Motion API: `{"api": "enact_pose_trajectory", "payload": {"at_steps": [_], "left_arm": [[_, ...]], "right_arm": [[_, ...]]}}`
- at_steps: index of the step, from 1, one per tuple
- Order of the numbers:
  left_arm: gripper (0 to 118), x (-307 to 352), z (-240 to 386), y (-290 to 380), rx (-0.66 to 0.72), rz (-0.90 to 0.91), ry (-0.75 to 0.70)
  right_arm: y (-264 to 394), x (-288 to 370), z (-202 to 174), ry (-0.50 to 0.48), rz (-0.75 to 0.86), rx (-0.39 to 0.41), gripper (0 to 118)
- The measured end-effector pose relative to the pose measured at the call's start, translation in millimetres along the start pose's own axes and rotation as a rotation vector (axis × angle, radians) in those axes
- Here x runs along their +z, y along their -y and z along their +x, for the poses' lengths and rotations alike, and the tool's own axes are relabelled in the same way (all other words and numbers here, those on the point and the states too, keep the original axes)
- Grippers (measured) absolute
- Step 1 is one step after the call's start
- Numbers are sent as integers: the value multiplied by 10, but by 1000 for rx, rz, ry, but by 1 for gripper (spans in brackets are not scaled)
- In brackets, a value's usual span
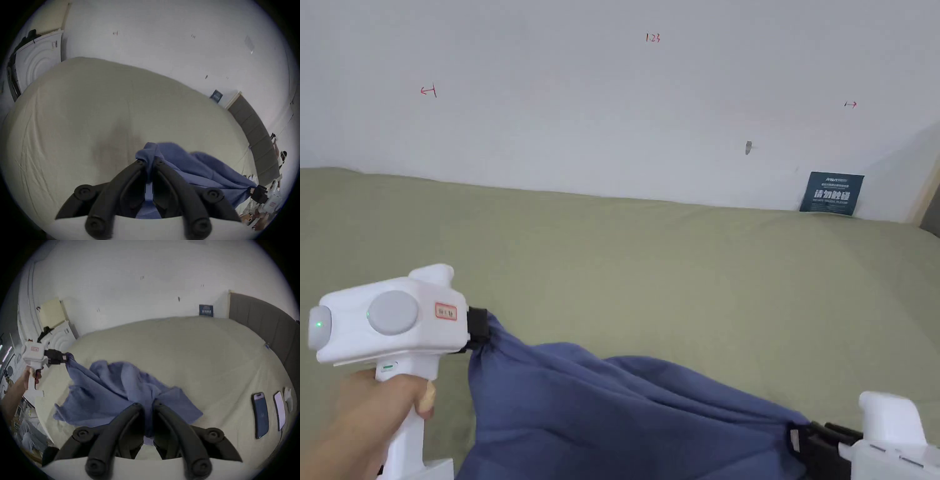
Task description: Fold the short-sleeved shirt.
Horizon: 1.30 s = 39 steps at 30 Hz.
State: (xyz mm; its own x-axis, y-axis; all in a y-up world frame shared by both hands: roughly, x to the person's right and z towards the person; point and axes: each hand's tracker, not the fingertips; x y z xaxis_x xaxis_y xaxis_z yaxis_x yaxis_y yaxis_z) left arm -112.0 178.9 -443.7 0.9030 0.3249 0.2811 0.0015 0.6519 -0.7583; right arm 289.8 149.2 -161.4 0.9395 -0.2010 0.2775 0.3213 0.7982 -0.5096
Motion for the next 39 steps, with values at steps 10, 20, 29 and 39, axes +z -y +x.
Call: {"api": "enact_pose_trajectory", "payload": {"at_steps": [10,20,29,39], "left_arm": [[8,812,22,-588,-40,239,40],[8,1216,76,-1392,-59,393,36],[8,1432,290,-1826,-82,486,26],[8,1302,226,-1643,-123,512,11]], "right_arm": [[-1048,63,-206,22,139,100,8],[-2127,35,-507,14,337,135,8],[-2683,-35,-693,7,421,99,8],[-2638,-253,-715,24,400,142,8]]}}
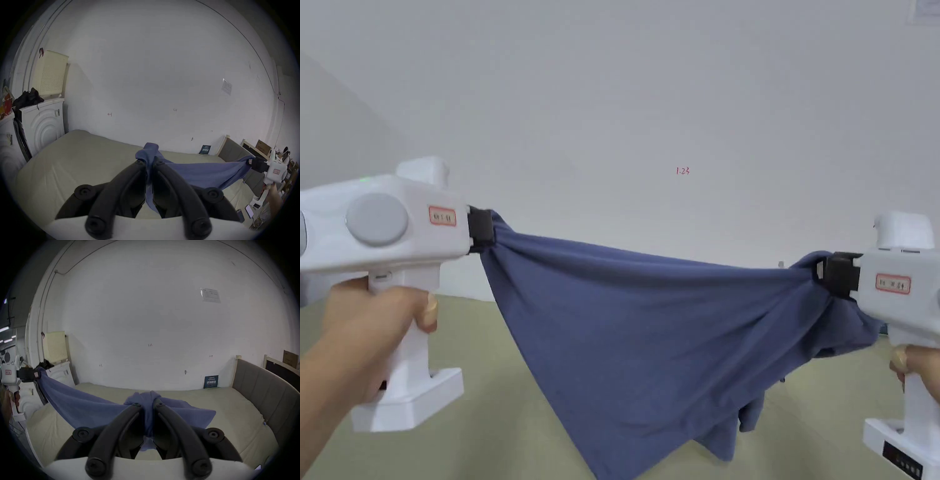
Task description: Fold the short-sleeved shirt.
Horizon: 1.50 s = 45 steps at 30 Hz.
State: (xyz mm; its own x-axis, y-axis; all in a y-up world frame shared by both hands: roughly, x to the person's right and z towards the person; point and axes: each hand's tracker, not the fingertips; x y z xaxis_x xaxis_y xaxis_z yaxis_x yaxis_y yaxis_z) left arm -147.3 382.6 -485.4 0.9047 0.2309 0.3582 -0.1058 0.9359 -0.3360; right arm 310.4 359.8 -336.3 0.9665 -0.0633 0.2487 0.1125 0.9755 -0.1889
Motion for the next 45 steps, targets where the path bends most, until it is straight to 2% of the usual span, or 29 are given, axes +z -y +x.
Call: {"api": "enact_pose_trajectory", "payload": {"at_steps": [4,7,14,17,19,23,26,30,34,35,37,38,39,41,43,45], "left_arm": [[8,63,-93,514,17,-41,-12],[8,183,-173,1000,43,-118,-5],[8,569,-322,2028,184,-320,-8],[8,787,-437,2398,205,-331,-21],[8,915,-532,2622,267,-370,-23],[8,1091,-624,2981,280,-485,-44],[8,1120,-679,3201,231,-587,-59],[8,1244,-720,3412,312,-641,-75],[8,1266,-704,3544,310,-713,-81],[16,1271,-700,3544,311,-731,-90],[77,1341,-648,3522,312,-723,-139],[98,1340,-665,3489,314,-716,-126],[98,1335,-685,3435,313,-696,-99],[98,1376,-617,3280,299,-605,-73],[98,1380,-509,3112,236,-533,-103],[96,1412,-342,2958,145,-455,-93]], "right_arm": [[425,32,79,-28,-69,-53,8],[808,138,155,-19,-116,-50,8],[1646,548,330,-24,-253,-92,8],[1970,811,407,-40,-315,-121,8],[2198,991,438,-31,-342,-152,8],[2588,1262,519,-6,-454,-224,9],[2804,1420,539,1,-478,-211,9],[3000,1545,561,17,-523,-238,9],[3038,1554,539,13,-562,-229,11],[3010,1552,544,13,-569,-225,24],[2957,1617,519,24,-547,-207,59],[2926,1649,541,24,-523,-202,88],[2890,1681,560,18,-490,-216,98],[2795,1769,557,16,-391,-222,97],[2679,1811,515,41,-338,-177,97],[2528,1839,403,89,-295,-72,97]]}}
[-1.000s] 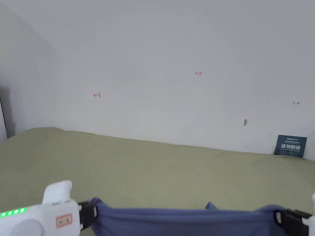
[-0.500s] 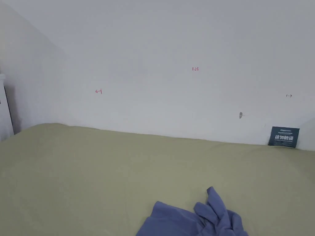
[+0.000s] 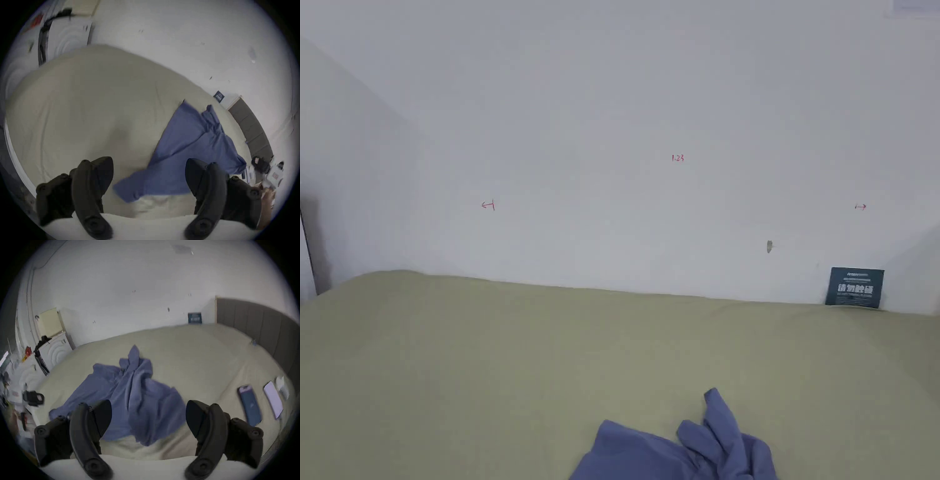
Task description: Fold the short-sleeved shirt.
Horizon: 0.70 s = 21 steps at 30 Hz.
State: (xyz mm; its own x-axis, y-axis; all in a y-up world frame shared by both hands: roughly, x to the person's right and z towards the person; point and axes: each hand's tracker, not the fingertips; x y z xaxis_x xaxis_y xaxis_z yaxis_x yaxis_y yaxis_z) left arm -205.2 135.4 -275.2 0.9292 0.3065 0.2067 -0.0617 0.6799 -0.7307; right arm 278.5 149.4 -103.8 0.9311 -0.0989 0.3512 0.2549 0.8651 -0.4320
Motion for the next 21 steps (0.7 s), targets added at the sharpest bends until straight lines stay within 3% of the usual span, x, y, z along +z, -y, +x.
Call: {"api": "enact_pose_trajectory", "payload": {"at_steps": [2,4,7,10,13,21], "left_arm": [[89,113,166,-44,-97,114,4],[74,221,336,-60,-210,223,21],[0,329,547,-2,-298,322,-35],[0,328,621,62,-323,302,-70],[0,348,563,84,-314,225,5],[0,116,75,-134,-241,-149,46]], "right_arm": [[-86,76,-107,60,49,81,96],[-150,156,-198,112,96,132,82],[-172,229,-291,139,124,105,2],[-109,233,-299,149,123,66,0],[-24,181,-278,77,55,39,0],[92,98,-304,8,23,80,0]]}}
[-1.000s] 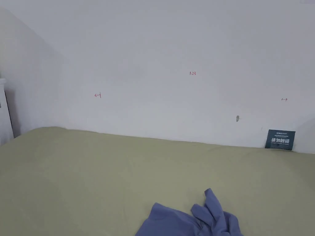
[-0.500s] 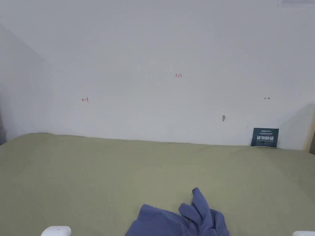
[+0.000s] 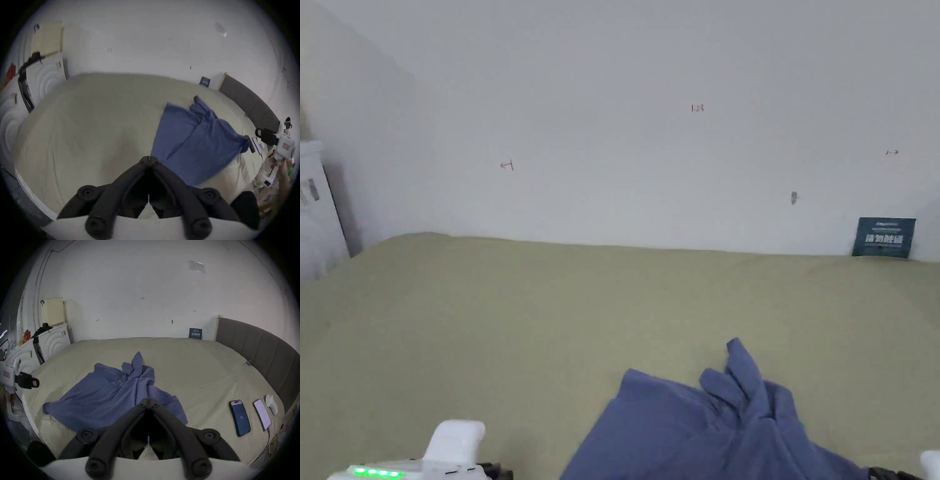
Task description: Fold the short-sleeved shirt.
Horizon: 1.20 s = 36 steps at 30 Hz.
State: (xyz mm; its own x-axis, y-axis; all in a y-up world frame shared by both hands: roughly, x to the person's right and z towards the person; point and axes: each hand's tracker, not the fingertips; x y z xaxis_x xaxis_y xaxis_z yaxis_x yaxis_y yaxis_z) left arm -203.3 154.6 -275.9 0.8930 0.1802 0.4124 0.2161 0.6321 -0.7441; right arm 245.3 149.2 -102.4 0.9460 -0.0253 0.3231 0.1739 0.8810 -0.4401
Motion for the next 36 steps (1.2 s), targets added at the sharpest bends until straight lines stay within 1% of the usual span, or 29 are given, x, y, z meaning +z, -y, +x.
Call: {"api": "enact_pose_trajectory", "payload": {"at_steps": [1,2,3,4,5,6,8,10,11,12,13,14,15,16,19,21,22,24,25,26,27,28,29,30,32,34,35,36], "left_arm": [[0,-104,-81,-9,-12,-74,22],[5,-226,-158,-19,-28,-141,26],[23,-322,-181,-5,-64,-234,31],[57,-416,-200,34,-99,-290,13],[85,-491,-198,85,-114,-316,-24],[85,-564,-173,166,-129,-323,-69],[80,-640,-226,248,-118,-319,-38],[70,-701,-270,358,-10,-314,-26],[60,-712,-294,380,29,-304,-20],[43,-681,-306,383,31,-257,-47],[8,-643,-311,362,20,-244,-56],[2,-566,-288,368,13,-223,-45],[2,-539,-294,357,42,-192,29],[2,-508,-280,355,71,-162,26],[2,-500,-218,348,24,-176,19],[2,-506,-180,358,4,-179,27],[2,-528,-187,363,6,-180,30],[2,-541,-182,357,12,-188,39],[2,-547,-187,358,9,-188,40],[2,-557,-197,359,2,-186,39],[2,-558,-199,356,-5,-183,34],[2,-561,-206,351,-4,-183,34],[2,-573,-227,343,-2,-190,41],[2,-509,-117,337,0,-190,38],[2,-525,-121,347,10,-195,36],[2,-516,-81,340,5,-209,28],[2,-533,-84,351,2,-217,28],[2,-548,-83,367,0,-224,21]], "right_arm": [[2,-9,-10,-6,-5,1,0],[7,-17,-21,-10,-9,-2,0],[1,-20,-2,-17,-14,-5,0],[8,-29,-13,-21,-19,-5,0],[14,-34,-20,-26,-24,-6,0],[19,-33,-10,-35,-29,-7,0],[32,-44,-10,-45,-38,-5,0],[42,-74,-29,-44,-45,1,0],[32,-80,-17,-46,-49,2,0],[23,-102,-18,-51,-55,1,0],[6,-128,-18,-61,-62,1,0],[-29,-174,-18,-73,-70,0,0],[-78,-227,-8,-86,-77,1,0],[-140,-304,-7,-98,-85,6,0],[-486,-678,-32,-117,-158,70,0],[-771,-993,-54,-102,-169,95,0],[-924,-1193,-73,-123,-186,125,0],[-1199,-1583,-97,-137,-212,117,0],[-1329,-1827,-88,-177,-264,113,2],[-1424,-2064,-67,-219,-348,103,18],[-1501,-2321,-113,-220,-456,95,52],[-1543,-2531,-130,-178,-531,112,95],[-1535,-2740,-157,-140,-633,138,118],[-1534,-2866,-166,-110,-597,181,112],[-1582,-3160,-241,-62,-620,274,102],[-1586,-3388,-322,-10,-653,360,102],[-1237,-3386,-337,-28,-676,380,101],[-1172,-3426,-376,-54,-696,387,94]]}}
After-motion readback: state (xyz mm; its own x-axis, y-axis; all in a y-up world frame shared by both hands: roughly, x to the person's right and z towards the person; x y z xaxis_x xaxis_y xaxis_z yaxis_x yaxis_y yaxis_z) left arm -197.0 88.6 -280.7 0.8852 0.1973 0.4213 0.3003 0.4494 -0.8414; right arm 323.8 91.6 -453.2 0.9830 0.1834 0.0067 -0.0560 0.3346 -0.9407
